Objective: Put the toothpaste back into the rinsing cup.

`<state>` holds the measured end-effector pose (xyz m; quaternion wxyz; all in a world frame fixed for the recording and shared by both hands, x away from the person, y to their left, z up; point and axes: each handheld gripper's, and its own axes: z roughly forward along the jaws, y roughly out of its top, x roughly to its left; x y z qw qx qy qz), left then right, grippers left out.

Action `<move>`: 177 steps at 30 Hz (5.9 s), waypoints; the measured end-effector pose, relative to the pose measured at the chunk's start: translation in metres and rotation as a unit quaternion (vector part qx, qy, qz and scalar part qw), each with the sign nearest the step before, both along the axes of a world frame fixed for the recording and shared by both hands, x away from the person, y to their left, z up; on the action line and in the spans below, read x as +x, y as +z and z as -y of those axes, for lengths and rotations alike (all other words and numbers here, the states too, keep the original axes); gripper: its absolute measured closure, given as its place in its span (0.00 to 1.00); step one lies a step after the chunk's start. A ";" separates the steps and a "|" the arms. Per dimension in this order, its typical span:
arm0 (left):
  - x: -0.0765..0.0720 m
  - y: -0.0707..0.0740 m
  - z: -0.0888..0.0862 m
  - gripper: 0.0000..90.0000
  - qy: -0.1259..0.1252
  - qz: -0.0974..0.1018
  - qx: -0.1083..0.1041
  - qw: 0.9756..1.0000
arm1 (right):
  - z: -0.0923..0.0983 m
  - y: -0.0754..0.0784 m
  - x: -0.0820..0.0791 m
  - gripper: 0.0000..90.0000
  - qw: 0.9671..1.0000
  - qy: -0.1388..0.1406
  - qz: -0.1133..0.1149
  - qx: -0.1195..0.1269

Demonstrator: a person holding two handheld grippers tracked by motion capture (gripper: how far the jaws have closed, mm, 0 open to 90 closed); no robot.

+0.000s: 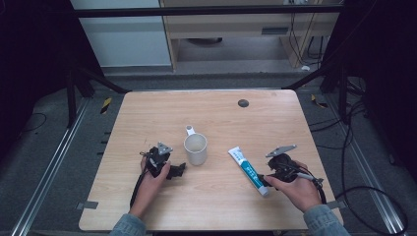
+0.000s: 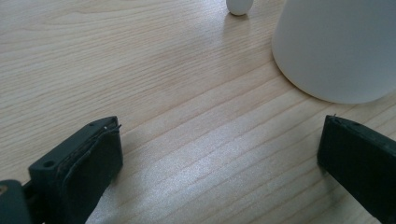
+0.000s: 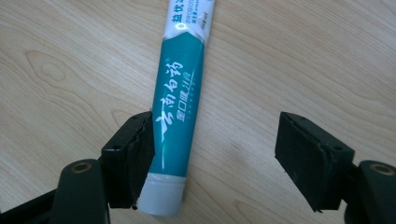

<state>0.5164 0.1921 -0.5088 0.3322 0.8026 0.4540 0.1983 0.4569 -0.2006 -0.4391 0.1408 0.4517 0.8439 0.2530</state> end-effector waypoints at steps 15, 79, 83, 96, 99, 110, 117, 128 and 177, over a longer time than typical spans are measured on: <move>0.000 0.000 0.000 0.00 0.000 0.000 0.001 1.000 | -0.031 0.003 0.027 0.42 1.000 0.026 -0.010 -0.011; 0.000 0.000 -0.001 0.00 -0.004 -0.001 0.003 1.000 | -0.068 -0.033 0.081 0.55 0.996 0.005 -0.085 -0.025; 0.000 0.000 -0.001 0.00 -0.004 -0.001 0.003 1.000 | -0.067 -0.034 0.082 0.55 0.996 0.004 -0.086 -0.026; 0.000 0.000 -0.001 0.00 -0.004 -0.001 0.003 1.000 | -0.069 -0.034 0.081 0.56 0.996 0.008 -0.080 -0.035; 0.000 0.000 -0.001 0.00 -0.004 -0.001 0.003 1.000 | -0.070 -0.034 0.080 0.56 0.996 0.007 -0.078 -0.040; 0.000 0.000 -0.001 0.00 -0.004 -0.001 0.003 1.000 | -0.069 -0.033 0.080 0.63 0.996 0.019 -0.082 -0.042; 0.000 0.000 -0.001 0.00 -0.004 -0.001 0.003 1.000 | -0.068 -0.032 0.082 0.70 0.995 0.018 -0.087 -0.040; 0.000 0.000 -0.001 0.00 -0.004 -0.001 0.003 1.000 | -0.071 -0.025 0.082 0.82 0.994 0.027 -0.092 -0.045; 0.001 0.000 -0.001 0.00 -0.005 -0.001 0.003 1.000 | -0.051 0.014 0.086 0.88 0.996 0.011 -0.089 -0.030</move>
